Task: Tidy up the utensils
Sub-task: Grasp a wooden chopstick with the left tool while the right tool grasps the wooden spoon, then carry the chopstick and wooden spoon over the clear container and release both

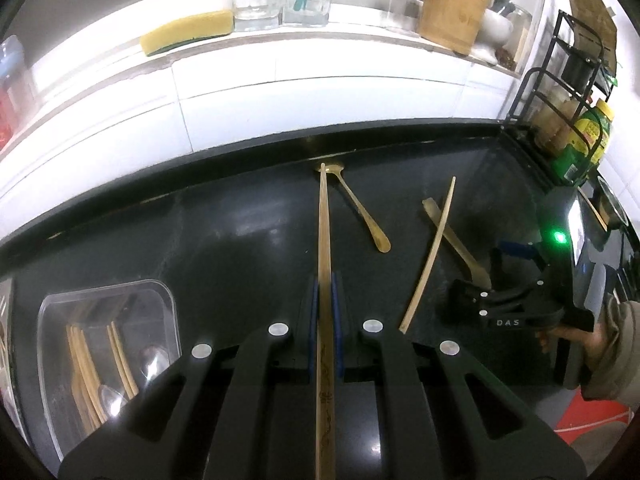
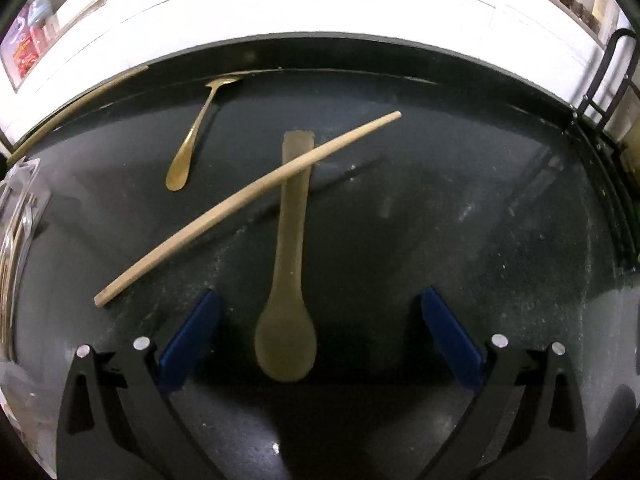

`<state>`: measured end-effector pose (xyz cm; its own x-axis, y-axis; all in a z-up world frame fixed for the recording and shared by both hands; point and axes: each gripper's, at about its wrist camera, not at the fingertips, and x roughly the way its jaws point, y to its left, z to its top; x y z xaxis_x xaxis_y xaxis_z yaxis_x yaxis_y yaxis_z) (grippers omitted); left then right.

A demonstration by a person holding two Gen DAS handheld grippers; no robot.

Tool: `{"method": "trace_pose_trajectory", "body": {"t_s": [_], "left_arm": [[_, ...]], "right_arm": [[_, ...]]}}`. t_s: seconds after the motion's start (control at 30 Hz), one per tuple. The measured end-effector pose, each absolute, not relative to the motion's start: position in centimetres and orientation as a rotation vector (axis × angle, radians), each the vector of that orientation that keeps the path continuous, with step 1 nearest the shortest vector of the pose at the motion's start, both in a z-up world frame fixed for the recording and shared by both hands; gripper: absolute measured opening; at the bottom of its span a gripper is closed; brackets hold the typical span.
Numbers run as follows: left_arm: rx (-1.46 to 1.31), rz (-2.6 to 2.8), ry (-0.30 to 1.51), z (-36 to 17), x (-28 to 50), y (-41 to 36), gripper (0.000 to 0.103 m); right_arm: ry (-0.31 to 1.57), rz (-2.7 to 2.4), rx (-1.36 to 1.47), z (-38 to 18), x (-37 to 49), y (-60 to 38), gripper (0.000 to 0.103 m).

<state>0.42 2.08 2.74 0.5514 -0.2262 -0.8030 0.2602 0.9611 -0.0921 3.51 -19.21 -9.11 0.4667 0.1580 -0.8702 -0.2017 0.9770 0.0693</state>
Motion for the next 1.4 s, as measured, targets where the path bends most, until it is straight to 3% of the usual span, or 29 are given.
{"method": "trace_pose_trajectory", "body": {"t_s": [0.03, 0.07, 0.1, 0.13, 0.57, 0.83, 1.4], "left_arm": [[0.038, -0.289, 0.943, 2.8, 0.4, 2.1, 0.006], [0.037, -0.292, 0.942, 2.9, 0.3, 2.0, 0.006], [0.032, -0.295, 0.941, 3.0, 0.3, 2.0, 0.006], [0.027, -0.298, 0.943, 3.0, 0.3, 1.9, 0.006], [0.002, -0.322, 0.907, 4.5, 0.1, 2.1, 0.006], [0.002, -0.362, 0.879, 5.3, 0.3, 0.9, 0.006], [-0.033, -0.33, 0.841, 6.4, -1.2, 3.6, 0.006]], "right_arm": [[1.083, 0.219, -0.048, -9.2, 3.9, -19.1, 0.098], [1.088, 0.222, -0.047, -9.1, 4.0, -19.1, 0.082], [1.057, 0.233, -0.057, -8.6, 4.2, -18.9, 0.056], [1.057, 0.248, -0.064, -8.2, 4.5, -18.8, 0.013], [0.956, 0.115, 0.05, -3.6, 2.3, -23.2, 0.013], [0.699, 0.14, -0.408, 2.2, -2.2, -18.1, 0.013], [0.615, -0.042, -0.313, 7.8, -1.1, -21.1, 0.013]]}}
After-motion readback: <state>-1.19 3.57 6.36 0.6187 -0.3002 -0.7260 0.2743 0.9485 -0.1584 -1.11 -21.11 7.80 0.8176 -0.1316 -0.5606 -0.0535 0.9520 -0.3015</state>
